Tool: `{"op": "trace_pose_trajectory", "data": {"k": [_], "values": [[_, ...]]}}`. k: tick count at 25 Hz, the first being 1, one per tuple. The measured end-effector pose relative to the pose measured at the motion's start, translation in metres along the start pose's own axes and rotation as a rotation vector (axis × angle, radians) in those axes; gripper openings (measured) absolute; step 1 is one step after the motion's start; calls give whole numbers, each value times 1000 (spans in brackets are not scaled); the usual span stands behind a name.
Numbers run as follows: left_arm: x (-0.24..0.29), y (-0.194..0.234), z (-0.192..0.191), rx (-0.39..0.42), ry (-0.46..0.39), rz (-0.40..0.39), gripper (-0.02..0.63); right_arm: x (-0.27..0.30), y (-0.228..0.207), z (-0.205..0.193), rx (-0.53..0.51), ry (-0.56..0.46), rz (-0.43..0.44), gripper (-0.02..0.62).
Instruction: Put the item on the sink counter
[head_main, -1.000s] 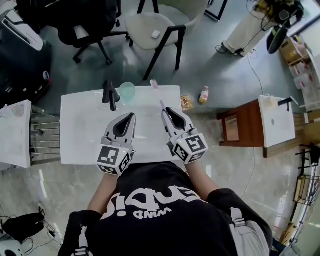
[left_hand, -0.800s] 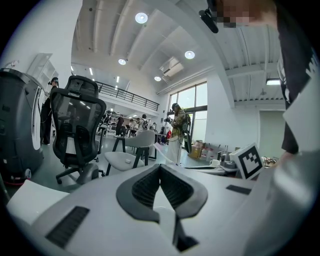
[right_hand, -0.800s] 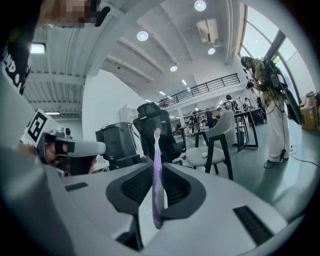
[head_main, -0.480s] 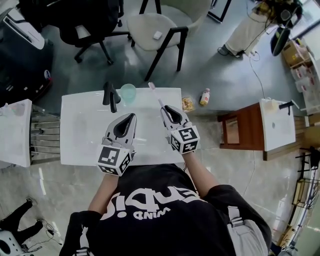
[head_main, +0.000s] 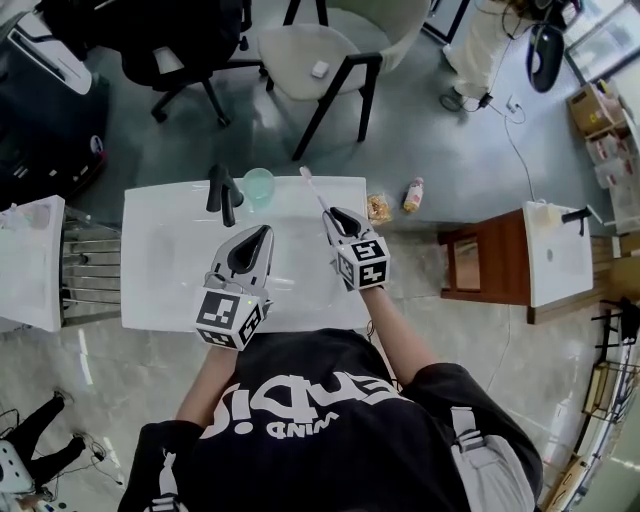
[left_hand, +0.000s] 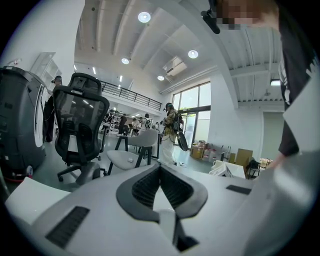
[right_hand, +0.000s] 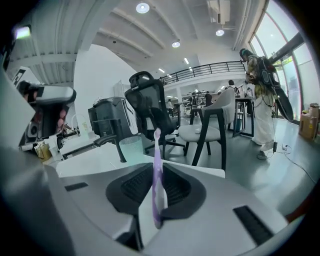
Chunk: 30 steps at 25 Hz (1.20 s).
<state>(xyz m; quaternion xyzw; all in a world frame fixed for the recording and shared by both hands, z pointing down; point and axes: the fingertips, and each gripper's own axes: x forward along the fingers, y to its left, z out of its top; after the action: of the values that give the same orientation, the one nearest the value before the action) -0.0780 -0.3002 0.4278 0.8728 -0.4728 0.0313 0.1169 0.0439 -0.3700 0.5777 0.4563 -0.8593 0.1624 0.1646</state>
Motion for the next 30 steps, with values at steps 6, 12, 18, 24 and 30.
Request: {"op": "trace_pose_trajectory", "data": {"k": [6, 12, 18, 24, 30], "values": [[2, 3, -2, -4, 13, 10, 20, 16, -13, -20, -17, 69, -10, 72], [5, 7, -5, -7, 23, 15, 20, 31, -15, -35, -42, 126, -12, 72], [8, 6, -5, -10, 29, 16, 20, 40, -18, -47, -59, 182, -19, 72], [8, 8, -6, -19, 27, 19, 20, 43, -20, -55, -67, 210, -27, 72], [9, 10, -8, -28, 28, 22, 20, 49, -23, -62, -96, 251, -28, 72]]}}
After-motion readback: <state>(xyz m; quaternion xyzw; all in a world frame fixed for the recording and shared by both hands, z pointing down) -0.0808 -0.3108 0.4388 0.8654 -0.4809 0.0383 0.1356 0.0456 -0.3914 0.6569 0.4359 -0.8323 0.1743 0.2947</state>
